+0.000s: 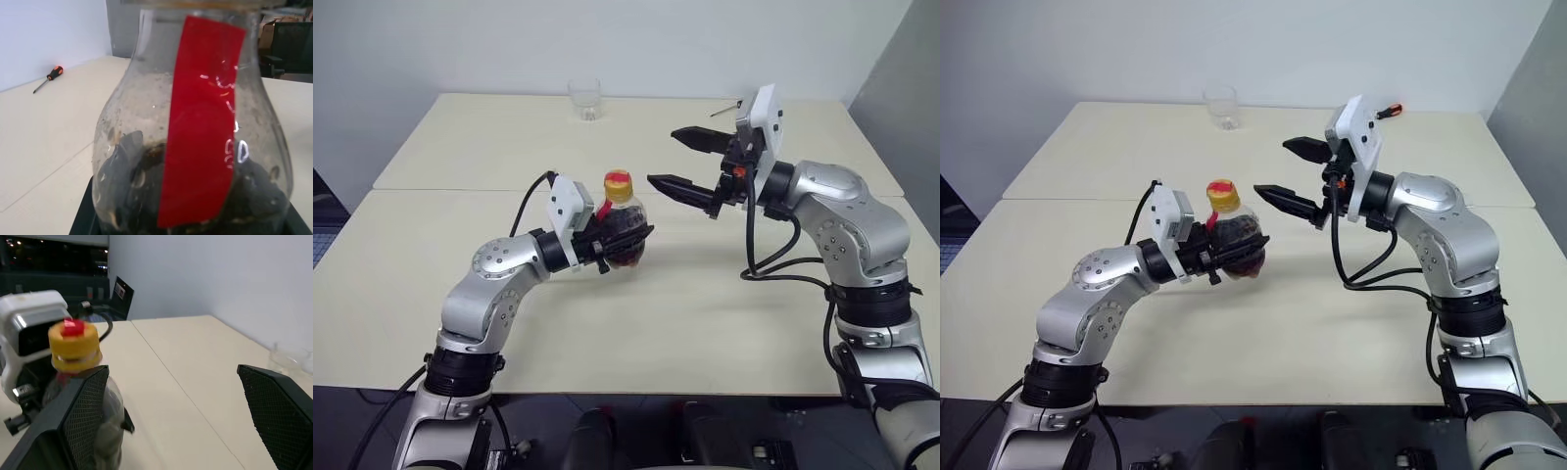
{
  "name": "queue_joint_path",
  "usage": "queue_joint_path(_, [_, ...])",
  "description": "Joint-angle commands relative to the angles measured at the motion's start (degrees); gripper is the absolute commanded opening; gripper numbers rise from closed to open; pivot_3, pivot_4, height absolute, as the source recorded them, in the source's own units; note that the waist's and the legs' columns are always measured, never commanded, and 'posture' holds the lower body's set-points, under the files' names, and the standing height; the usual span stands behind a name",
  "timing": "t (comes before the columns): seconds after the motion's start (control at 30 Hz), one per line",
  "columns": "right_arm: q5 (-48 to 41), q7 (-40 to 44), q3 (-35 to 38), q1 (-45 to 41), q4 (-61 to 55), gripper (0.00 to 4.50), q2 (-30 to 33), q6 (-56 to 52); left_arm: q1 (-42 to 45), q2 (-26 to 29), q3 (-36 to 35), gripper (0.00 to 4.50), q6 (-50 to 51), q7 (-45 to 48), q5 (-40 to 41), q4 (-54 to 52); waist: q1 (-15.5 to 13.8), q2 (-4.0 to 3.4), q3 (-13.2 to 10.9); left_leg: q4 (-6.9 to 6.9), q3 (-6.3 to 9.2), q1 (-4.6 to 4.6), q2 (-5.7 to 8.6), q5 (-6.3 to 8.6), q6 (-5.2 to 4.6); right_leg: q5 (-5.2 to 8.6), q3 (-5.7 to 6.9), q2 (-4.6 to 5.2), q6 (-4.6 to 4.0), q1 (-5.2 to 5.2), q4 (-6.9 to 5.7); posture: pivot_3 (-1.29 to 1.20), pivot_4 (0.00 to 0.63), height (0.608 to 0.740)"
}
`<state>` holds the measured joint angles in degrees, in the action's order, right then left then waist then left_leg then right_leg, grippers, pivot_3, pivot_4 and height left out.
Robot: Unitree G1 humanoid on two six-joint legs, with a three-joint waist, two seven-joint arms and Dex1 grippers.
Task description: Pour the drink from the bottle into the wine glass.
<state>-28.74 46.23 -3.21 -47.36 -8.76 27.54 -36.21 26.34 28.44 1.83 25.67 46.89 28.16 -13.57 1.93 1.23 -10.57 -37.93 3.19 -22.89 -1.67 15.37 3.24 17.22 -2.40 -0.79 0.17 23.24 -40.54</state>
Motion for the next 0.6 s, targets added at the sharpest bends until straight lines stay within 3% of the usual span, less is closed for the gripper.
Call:
queue_joint_path(0.03, [-0.8,0.8,2.0,-0.2,-1.2,4.48,1.3,0.4,0.4,0.0,-1.7,1.95,-1.3,0.4,1.2,-2.9,0.0,0.00,0.0,0.01,0.03,0.00,0.00,0.00,0.00,0.00,0.02,-0.01,0.00,0.00,0.00,0.00,0.150,0.740])
queue_joint_path(0.3, [-9.8,2.2,2.0,1.0,-8.0,4.48,-1.6,-4.8,1.0,-0.1,-1.9,1.95,-2.0,0.5,0.6,-1.1,0.0,0.00,0.0,0.00,0.03,-0.01,-0.01,0.00,0.00,0.00,0.01,-0.01,0.00,0.00,-0.01,0.00,0.150,0.740])
queue_joint_path(0.6, [-5.2,-0.2,-1.9,-2.4,-4.2,4.48,-7.5,-0.5,1.3,-1.1,-1.3,1.95,-2.0,-0.2,0.5,-1.2,-0.1,0.00,0.0,-0.02,0.06,-0.01,-0.01,0.00,0.00,0.00,0.04,0.00,0.00,0.00,-0.03,0.00,0.150,0.740])
